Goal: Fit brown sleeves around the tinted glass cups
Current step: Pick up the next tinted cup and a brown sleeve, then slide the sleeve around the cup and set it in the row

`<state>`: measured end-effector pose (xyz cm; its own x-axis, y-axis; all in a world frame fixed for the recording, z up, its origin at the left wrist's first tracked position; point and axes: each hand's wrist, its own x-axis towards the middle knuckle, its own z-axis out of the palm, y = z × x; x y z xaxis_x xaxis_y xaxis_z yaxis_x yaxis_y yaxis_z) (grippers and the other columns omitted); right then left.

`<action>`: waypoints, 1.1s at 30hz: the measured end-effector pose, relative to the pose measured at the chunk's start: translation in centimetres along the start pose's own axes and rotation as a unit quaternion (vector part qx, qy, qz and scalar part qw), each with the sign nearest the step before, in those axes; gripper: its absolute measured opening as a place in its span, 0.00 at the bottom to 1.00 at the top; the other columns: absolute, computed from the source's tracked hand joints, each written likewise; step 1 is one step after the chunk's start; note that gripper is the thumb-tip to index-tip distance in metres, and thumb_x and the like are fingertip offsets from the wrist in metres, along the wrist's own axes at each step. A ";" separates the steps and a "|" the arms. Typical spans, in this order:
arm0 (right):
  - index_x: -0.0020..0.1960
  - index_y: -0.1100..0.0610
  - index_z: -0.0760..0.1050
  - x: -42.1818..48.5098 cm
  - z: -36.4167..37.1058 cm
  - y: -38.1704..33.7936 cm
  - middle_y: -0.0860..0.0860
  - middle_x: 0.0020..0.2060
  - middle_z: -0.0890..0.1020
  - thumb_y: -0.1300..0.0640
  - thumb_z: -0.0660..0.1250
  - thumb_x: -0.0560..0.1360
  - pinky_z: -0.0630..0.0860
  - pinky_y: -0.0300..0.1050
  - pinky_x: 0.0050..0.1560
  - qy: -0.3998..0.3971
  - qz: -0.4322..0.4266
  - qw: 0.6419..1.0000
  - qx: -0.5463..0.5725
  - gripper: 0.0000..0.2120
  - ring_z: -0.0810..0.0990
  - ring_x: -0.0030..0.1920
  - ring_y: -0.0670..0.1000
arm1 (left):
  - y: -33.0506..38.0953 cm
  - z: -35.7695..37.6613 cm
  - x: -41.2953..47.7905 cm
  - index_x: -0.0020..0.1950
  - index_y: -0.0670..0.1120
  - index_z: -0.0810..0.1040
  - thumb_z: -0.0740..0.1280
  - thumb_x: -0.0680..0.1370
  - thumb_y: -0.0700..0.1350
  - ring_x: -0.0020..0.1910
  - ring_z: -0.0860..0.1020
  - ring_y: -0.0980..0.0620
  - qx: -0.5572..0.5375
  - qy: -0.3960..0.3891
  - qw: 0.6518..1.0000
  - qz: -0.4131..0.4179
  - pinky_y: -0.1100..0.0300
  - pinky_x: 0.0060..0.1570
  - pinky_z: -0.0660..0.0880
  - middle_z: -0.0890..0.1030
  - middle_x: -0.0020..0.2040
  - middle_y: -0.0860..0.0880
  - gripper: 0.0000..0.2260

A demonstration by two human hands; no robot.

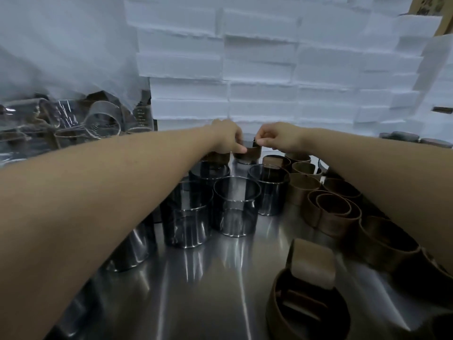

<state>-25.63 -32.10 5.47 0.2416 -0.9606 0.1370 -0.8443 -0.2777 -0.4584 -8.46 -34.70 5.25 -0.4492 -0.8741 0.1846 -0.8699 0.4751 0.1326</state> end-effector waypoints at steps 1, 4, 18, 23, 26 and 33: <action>0.57 0.58 0.73 0.1 0.2 -0.1 0.55 0.55 0.76 0.59 0.61 0.81 0.69 0.45 0.57 -0.001 0.003 1.000 -0.023 0.06 0.73 0.55 0.52 | -0.2 0.2 -0.3 0.67 0.46 0.76 0.67 0.79 0.54 0.68 0.69 0.43 -0.004 -0.003 1.000 0.000 0.53 0.67 0.64 0.74 0.68 0.44 0.19; 0.62 0.57 0.73 -0.6 -0.1 -0.9 0.58 0.65 0.75 0.61 0.59 0.82 0.68 0.48 0.63 0.020 0.014 1.000 -0.006 0.10 0.74 0.64 0.56 | -0.5 -0.6 -1.8 0.75 0.49 0.66 0.64 0.80 0.56 0.74 0.63 0.43 -0.034 0.027 0.999 -0.008 0.48 0.72 0.61 0.66 0.76 0.45 0.25; 0.72 0.56 0.68 -18.3 0.4 -16.4 0.53 0.53 0.80 0.61 0.59 0.81 0.74 0.41 0.54 0.086 -0.021 0.971 0.224 0.19 0.79 0.52 0.50 | 6.3 -6.6 -21.8 0.65 0.43 0.76 0.59 0.79 0.35 0.62 0.75 0.46 -0.212 0.193 0.957 -0.035 0.60 0.58 0.69 0.78 0.63 0.44 0.16; 0.66 0.55 0.72 -24.9 9.1 -19.8 0.50 0.56 0.80 0.66 0.55 0.80 0.75 0.40 0.57 0.203 0.019 0.917 0.342 0.17 0.79 0.55 0.46 | 9.5 -1.2 -31.0 0.54 0.45 0.80 0.60 0.76 0.34 0.53 0.75 0.52 -0.315 0.321 0.893 -0.025 0.58 0.54 0.74 0.78 0.52 0.50 0.13; 0.68 0.55 0.71 -26.9 11.9 -18.8 0.52 0.56 0.80 0.66 0.57 0.80 0.75 0.37 0.54 0.194 0.052 0.920 0.337 0.18 0.79 0.54 0.47 | 9.1 0.8 -33.6 0.53 0.42 0.81 0.62 0.73 0.29 0.52 0.76 0.50 -0.278 0.281 0.918 0.007 0.59 0.54 0.74 0.79 0.51 0.47 0.15; 0.75 0.53 0.60 -23.8 10.4 -15.0 0.58 0.33 0.82 0.67 0.56 0.78 0.79 0.42 0.31 0.196 0.072 0.941 0.267 0.27 0.79 0.27 0.51 | 8.1 1.3 -33.3 0.46 0.45 0.80 0.59 0.73 0.27 0.45 0.79 0.56 -0.404 0.233 0.883 -0.054 0.73 0.44 0.70 0.79 0.44 0.52 0.16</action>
<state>-13.77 -5.16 -0.02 -0.1398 -0.9420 0.3051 -0.4686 -0.2085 -0.8585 -0.78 -1.91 -1.05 -0.0770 -0.8717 0.4840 -0.3886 0.4733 0.7906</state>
